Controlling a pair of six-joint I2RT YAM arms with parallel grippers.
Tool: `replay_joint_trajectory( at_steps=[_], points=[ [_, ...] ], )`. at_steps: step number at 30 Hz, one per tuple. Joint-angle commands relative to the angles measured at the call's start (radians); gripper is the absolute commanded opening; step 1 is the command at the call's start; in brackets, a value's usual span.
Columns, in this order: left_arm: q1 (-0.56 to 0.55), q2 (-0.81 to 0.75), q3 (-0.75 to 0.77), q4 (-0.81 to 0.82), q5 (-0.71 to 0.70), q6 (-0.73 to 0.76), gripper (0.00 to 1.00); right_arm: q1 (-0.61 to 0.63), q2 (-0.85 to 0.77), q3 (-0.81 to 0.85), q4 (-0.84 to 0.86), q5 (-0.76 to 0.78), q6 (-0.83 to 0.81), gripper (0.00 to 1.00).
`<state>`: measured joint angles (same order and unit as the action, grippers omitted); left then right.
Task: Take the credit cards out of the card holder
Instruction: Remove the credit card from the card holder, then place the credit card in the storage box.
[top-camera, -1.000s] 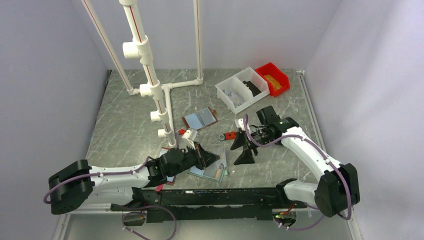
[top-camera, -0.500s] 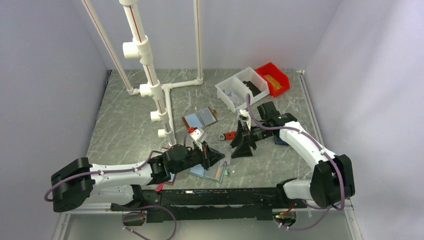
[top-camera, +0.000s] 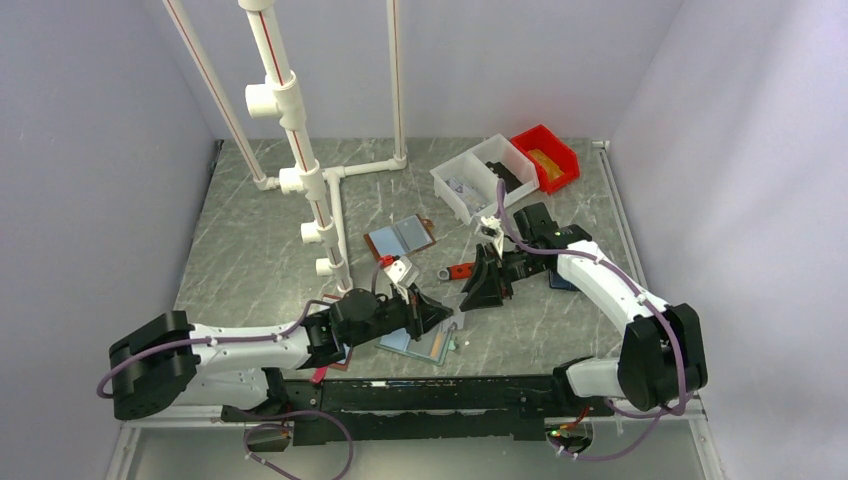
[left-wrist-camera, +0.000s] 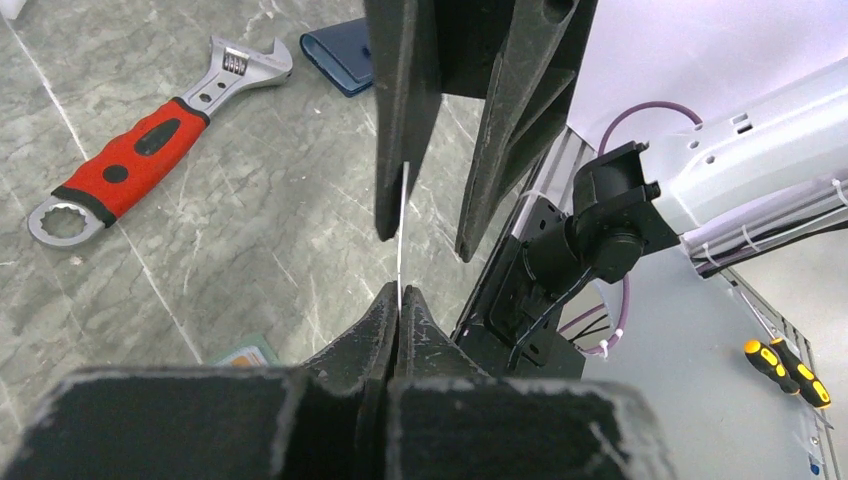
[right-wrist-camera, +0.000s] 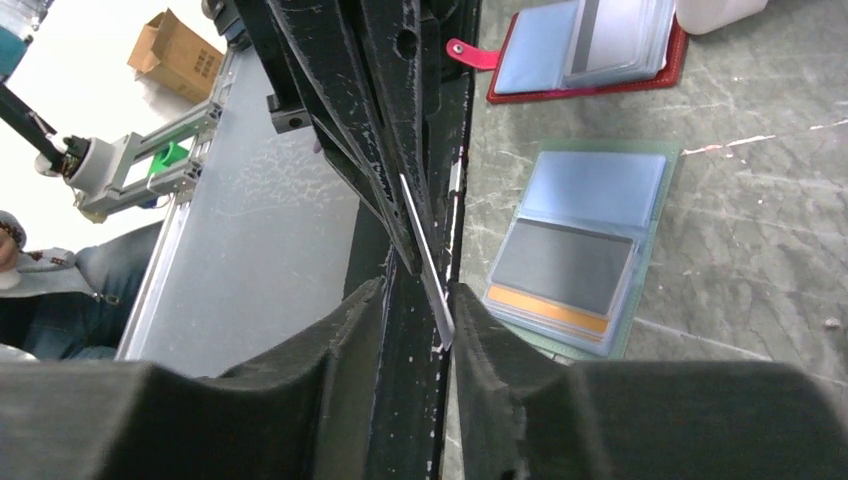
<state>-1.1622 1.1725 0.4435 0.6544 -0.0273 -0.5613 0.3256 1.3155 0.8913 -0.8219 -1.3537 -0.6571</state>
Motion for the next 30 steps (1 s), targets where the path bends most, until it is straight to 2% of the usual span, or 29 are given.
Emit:
replay_joint_trajectory(
  at_steps=[1, 3, 5, 6, 9, 12, 13, 17, 20, 24, 30],
  points=[
    [-0.006, 0.023, 0.044, 0.077, 0.018, 0.013, 0.00, -0.003, 0.003, 0.048, -0.031, -0.071, -0.066, 0.28],
    [-0.005, 0.022, 0.048, 0.063, 0.007, 0.006, 0.02, -0.003, 0.008, 0.065, -0.087, -0.057, -0.122, 0.14],
    [-0.005, 0.012, 0.047, 0.042, -0.022, -0.004, 0.08, -0.003, 0.017, 0.088, -0.164, -0.036, -0.214, 0.03],
    [-0.005, 0.001, 0.045, 0.028, -0.043, -0.012, 0.14, -0.005, 0.020, 0.100, -0.201, -0.016, -0.267, 0.00],
    [-0.005, -0.048, 0.043, -0.053, -0.111, -0.049, 0.36, -0.034, 0.019, 0.136, -0.258, 0.038, -0.336, 0.00],
    [-0.005, -0.123, 0.053, -0.206, -0.192, -0.102, 0.61, -0.114, -0.001, 0.166, -0.302, 0.060, -0.379, 0.00],
    [-0.005, -0.150, 0.051, -0.250, -0.207, -0.111, 0.66, -0.147, -0.013, 0.170, -0.299, 0.068, -0.380, 0.00],
    [-0.004, -0.247, 0.009, -0.304, -0.233, -0.150, 0.83, -0.274, -0.084, 0.146, -0.201, 0.082, -0.269, 0.00],
    [-0.004, -0.304, -0.033, -0.349, -0.274, -0.234, 0.99, -0.357, -0.137, 0.112, -0.022, 0.134, -0.108, 0.00],
    [-0.002, -0.360, -0.084, -0.364, -0.266, -0.291, 0.99, -0.410, -0.143, 0.116, 0.124, 0.230, 0.046, 0.00],
    [-0.002, -0.413, -0.094, -0.461, -0.257, -0.330, 0.99, -0.416, -0.010, 0.289, 0.098, 0.377, 0.035, 0.00]
  ],
)
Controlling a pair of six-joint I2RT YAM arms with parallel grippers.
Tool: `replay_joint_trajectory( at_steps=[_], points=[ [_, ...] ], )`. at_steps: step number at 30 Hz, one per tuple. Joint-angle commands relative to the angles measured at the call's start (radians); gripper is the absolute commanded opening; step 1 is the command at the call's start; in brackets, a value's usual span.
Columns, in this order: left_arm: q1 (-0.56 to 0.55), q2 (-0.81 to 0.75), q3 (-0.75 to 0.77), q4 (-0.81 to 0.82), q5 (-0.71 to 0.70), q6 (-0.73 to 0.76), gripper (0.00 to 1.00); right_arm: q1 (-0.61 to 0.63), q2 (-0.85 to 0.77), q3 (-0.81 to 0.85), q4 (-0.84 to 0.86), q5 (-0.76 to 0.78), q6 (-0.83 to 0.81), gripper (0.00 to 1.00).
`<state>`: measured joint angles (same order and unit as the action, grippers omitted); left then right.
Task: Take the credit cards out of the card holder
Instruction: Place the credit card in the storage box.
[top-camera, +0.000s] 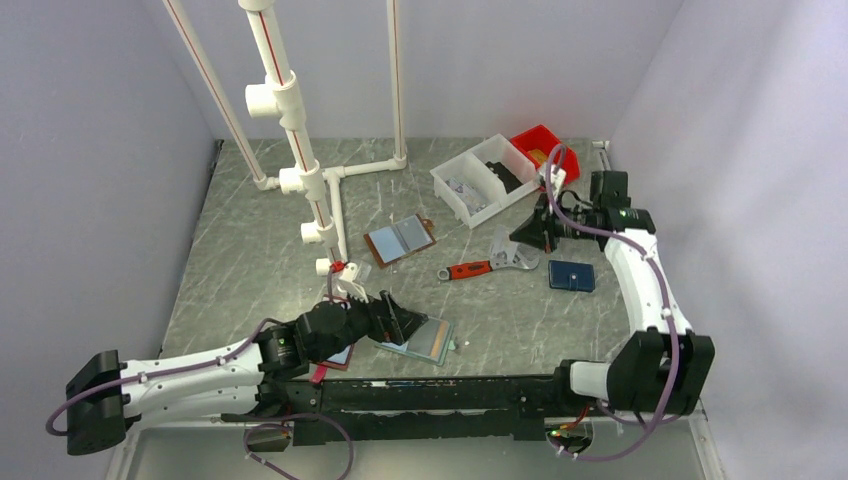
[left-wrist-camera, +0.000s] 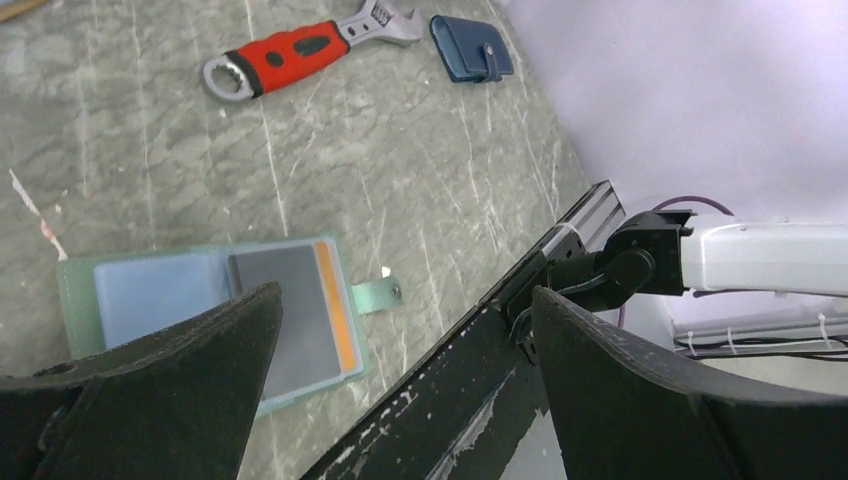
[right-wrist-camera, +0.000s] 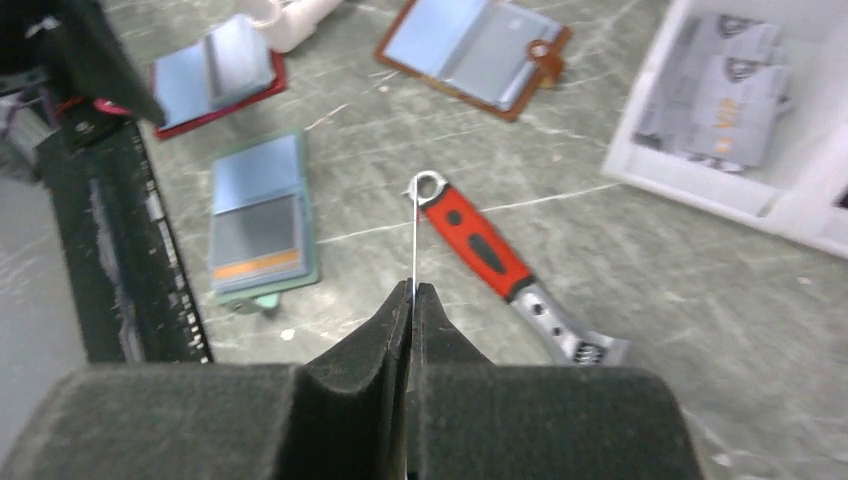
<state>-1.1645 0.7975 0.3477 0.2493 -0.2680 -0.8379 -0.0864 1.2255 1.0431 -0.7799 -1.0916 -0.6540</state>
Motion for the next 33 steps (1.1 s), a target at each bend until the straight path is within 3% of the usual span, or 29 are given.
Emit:
replay_joint_trajectory(
  at_steps=[1, 13, 25, 33],
  points=[
    [0.000, -0.042, 0.000, -0.065, -0.017, -0.059, 0.99, -0.003, 0.104, 0.170, 0.046, 0.145, 0.028, 0.00],
    [0.000, -0.043, 0.002, -0.091, -0.003, -0.058, 0.99, 0.066, 0.328, 0.465, 0.034, 0.321, -0.022, 0.00],
    [0.000, -0.078, -0.021, -0.119, -0.010, -0.059, 0.99, 0.164, 0.622, 0.816, -0.135, 0.384, -0.082, 0.00],
    [0.000, -0.101, -0.023, -0.122, -0.025, -0.003, 0.99, 0.210, 0.767, 0.935, -0.152, 0.414, -0.067, 0.00]
  ],
)
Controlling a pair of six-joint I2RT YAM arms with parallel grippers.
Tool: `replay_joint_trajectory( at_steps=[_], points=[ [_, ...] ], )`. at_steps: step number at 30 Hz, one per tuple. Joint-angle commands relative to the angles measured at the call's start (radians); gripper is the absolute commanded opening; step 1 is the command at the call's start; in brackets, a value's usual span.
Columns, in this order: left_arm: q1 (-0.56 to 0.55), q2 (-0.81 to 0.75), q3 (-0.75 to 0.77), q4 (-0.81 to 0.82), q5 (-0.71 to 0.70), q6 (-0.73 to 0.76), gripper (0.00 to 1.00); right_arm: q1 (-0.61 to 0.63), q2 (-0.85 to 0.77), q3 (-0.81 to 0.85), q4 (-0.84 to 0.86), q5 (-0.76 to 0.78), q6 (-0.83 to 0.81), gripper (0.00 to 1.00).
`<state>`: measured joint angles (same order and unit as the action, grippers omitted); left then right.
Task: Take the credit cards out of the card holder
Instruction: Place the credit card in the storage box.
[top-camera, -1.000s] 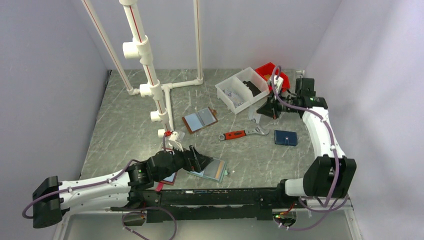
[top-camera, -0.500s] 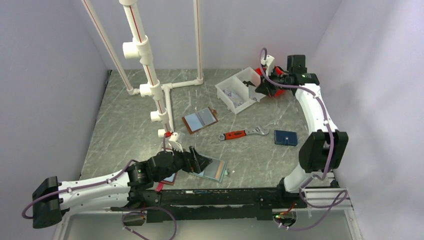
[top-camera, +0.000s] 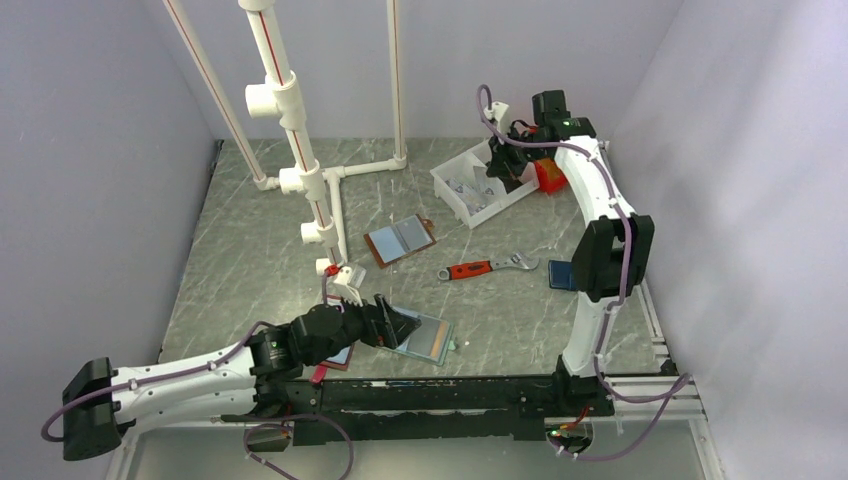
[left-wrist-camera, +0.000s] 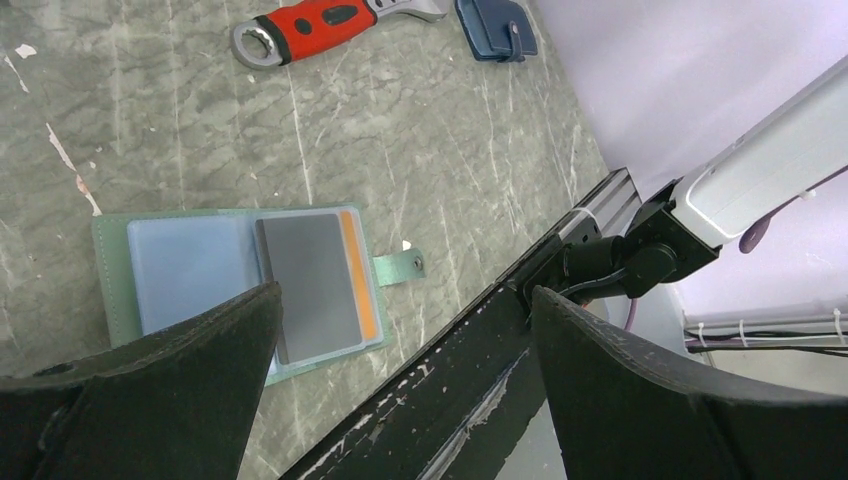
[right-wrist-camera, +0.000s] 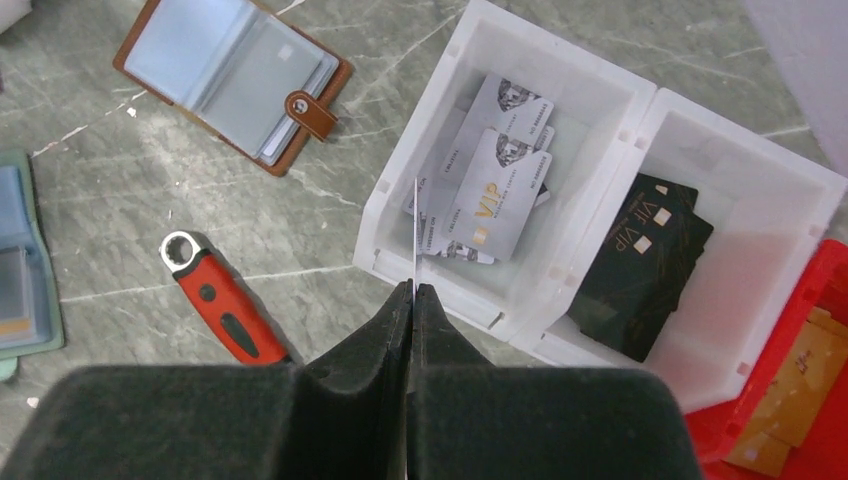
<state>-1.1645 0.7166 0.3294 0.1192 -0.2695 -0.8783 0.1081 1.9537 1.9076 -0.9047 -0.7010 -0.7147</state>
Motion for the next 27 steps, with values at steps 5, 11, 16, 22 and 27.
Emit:
replay_joint_trajectory(
  at_steps=[5, 11, 16, 22, 27],
  points=[
    [0.000, -0.022, -0.014, 0.025, -0.029, 0.087, 0.99, 0.025, 0.108, 0.107, 0.003, 0.041, 0.027, 0.00],
    [0.000, -0.022, -0.047, 0.102, -0.022, 0.145, 0.99, 0.027, 0.189, 0.153, 0.006, 0.046, 0.035, 0.00],
    [0.000, -0.018, -0.093, 0.204, -0.001, 0.216, 0.99, 0.033, 0.242, 0.179, 0.006, 0.041, 0.034, 0.00],
    [0.000, 0.000, -0.132, 0.313, 0.010, 0.293, 1.00, 0.052, 0.301, 0.212, -0.016, 0.023, 0.023, 0.00],
    [0.000, 0.039, -0.156, 0.404, 0.031, 0.334, 0.99, 0.063, 0.343, 0.238, -0.020, 0.037, 0.032, 0.00]
  ],
)
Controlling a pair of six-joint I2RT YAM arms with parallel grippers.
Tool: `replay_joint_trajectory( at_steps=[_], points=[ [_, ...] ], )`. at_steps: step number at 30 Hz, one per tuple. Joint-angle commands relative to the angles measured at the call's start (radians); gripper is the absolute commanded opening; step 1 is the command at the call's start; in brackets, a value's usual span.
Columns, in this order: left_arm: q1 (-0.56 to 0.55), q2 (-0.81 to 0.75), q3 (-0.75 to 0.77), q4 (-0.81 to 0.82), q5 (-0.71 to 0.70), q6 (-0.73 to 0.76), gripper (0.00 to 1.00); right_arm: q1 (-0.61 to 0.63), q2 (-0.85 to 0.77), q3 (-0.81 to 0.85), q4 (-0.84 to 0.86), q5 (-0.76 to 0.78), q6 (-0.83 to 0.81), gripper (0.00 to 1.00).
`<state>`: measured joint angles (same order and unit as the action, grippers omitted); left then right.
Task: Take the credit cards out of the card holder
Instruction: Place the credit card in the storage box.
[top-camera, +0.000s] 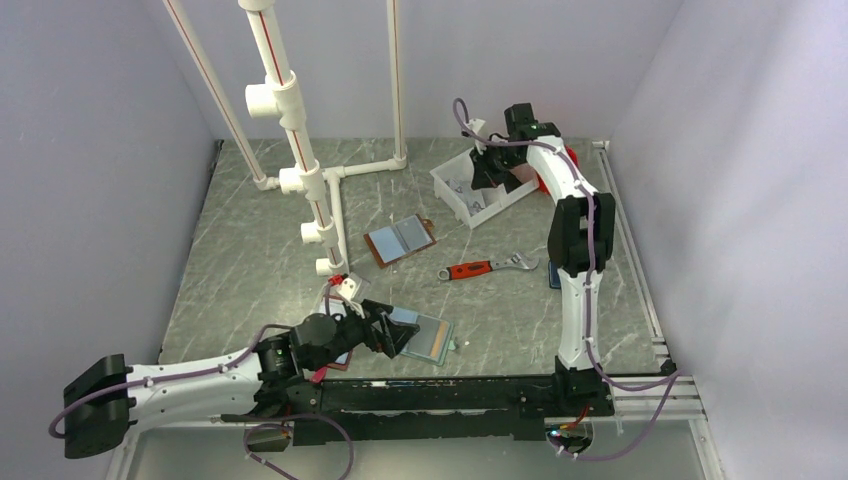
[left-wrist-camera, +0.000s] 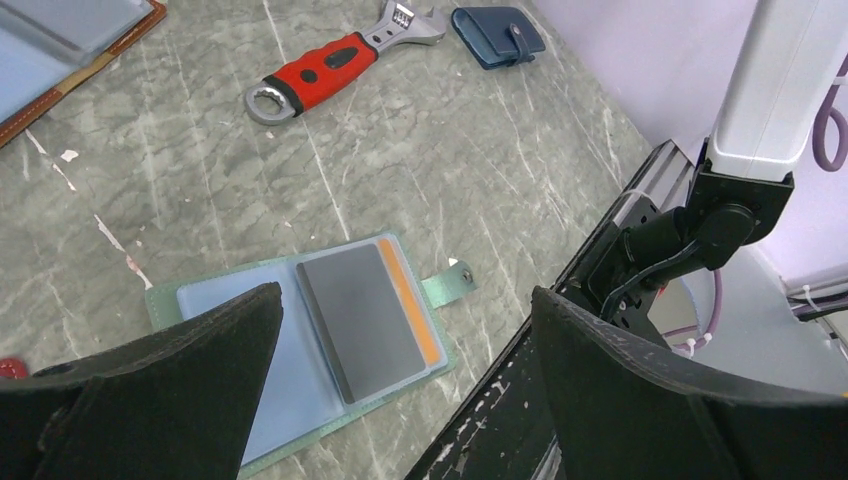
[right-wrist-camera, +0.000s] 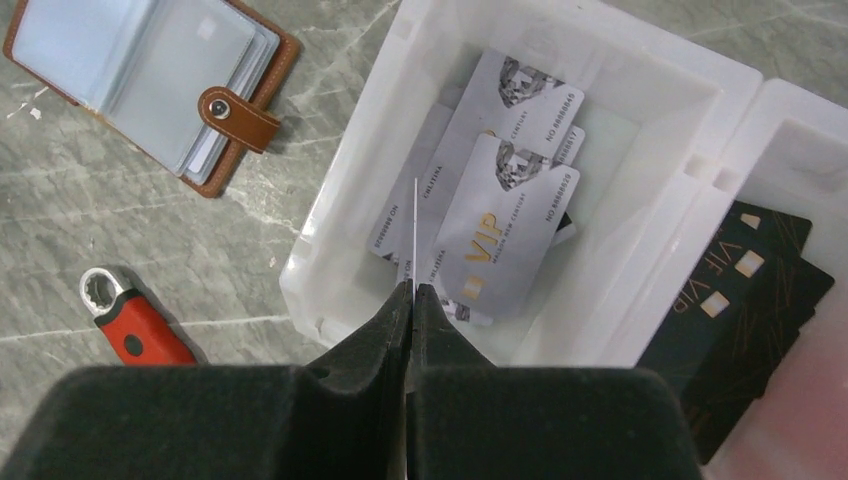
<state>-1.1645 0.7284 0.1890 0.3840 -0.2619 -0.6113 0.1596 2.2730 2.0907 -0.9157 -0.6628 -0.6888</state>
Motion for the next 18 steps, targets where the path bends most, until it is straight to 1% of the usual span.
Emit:
replay_joint_trajectory(
  at_steps=[1, 3, 6, 10, 13, 15, 18],
  points=[
    [0.000, 0.038, -0.018, 0.154, 0.028, 0.070, 0.99, 0.015, 0.031, 0.059, -0.007, 0.007, 0.009, 0.01],
    [0.000, 0.066, -0.020, 0.176, 0.035, 0.075, 0.99, 0.017, 0.039, 0.066, -0.001, 0.030, 0.017, 0.08],
    [0.000, 0.102, -0.015, 0.196, 0.042, 0.074, 0.99, 0.026, 0.042, 0.067, 0.029, 0.088, 0.045, 0.23],
    [0.000, 0.139, 0.016, 0.181, 0.050, 0.075, 0.99, 0.047, 0.031, 0.085, 0.090, 0.228, 0.104, 0.31],
    [-0.001, 0.154, 0.051, 0.130, 0.043, 0.060, 0.99, 0.056, 0.000, 0.113, 0.112, 0.318, 0.146, 0.34],
    [0.000, 0.159, 0.071, 0.091, 0.031, 0.036, 1.00, 0.058, -0.046, 0.110, 0.115, 0.335, 0.160, 0.36],
    [0.001, 0.163, 0.101, 0.022, 0.028, -0.024, 1.00, 0.058, -0.163, 0.046, 0.116, 0.318, 0.166, 0.39]
  ],
)
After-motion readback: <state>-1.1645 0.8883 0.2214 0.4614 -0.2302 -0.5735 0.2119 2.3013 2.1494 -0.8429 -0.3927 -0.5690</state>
